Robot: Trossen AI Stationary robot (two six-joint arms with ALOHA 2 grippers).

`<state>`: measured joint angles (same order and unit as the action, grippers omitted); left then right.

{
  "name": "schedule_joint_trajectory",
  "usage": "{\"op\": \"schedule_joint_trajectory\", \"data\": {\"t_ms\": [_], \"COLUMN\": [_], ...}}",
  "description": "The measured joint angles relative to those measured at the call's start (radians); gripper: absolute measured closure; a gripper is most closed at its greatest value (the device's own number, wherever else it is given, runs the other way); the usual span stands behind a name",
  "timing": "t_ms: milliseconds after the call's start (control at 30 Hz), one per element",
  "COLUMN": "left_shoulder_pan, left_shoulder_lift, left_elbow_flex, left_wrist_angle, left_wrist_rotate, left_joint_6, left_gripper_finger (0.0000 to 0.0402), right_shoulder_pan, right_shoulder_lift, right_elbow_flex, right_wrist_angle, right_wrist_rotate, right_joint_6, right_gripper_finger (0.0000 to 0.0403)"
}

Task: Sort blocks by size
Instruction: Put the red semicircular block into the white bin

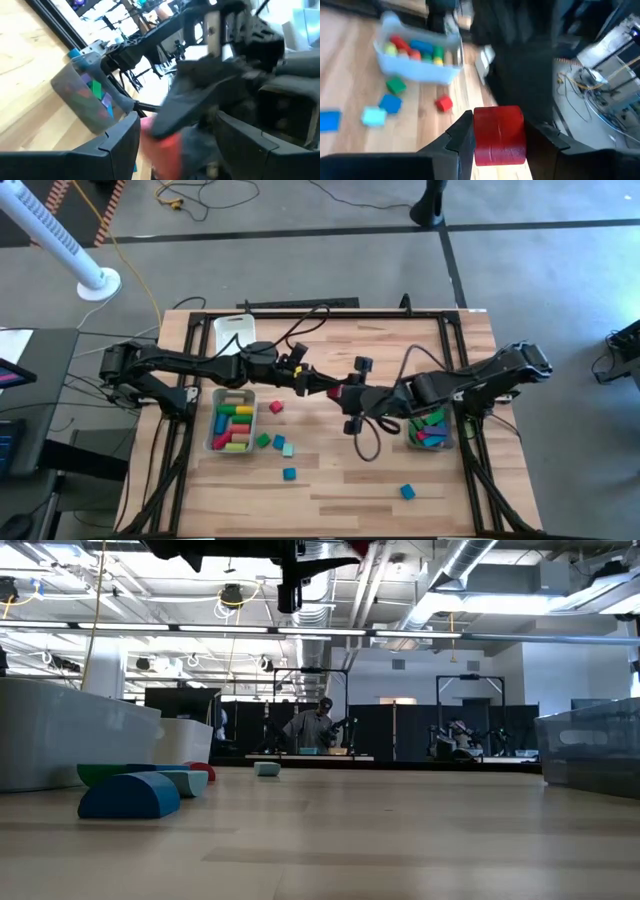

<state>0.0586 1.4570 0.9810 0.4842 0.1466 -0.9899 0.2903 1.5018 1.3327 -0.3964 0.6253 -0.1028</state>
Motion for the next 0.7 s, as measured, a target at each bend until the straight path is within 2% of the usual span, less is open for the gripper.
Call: {"op": "schedule_joint_trajectory", "data": {"t_ms": [333,567,700], "left_shoulder_pan": [0.002,0.004,0.004], "left_shoulder_lift": [0.000,-0.001,-0.001], "left_elbow_flex": [0.000,0.000,0.000], "left_wrist_angle": [-0.079,-0.077,-0.076], "left_wrist_rotate": [-0.022,-0.025,-0.028], "left_joint_6": [-0.014,-0.016,-0.018], "left_gripper_finger": [0.0164,0.0165,0.0188], "right_shoulder_pan": [-0.001,-0.002,-0.001], "right_shoulder_lift": [0.011,-0.001,-0.002], "right_elbow_flex": [-0.001,0.000,0.000], "right_wrist_angle": [-0.012,-0.018,-0.016], "right_wrist_rotate": [0.113,0.097,0.091], "right_joint_6": [-0.002,-0.002,0.021], "right_gripper_finger": [0.0240,0.0240,0.0240]}}
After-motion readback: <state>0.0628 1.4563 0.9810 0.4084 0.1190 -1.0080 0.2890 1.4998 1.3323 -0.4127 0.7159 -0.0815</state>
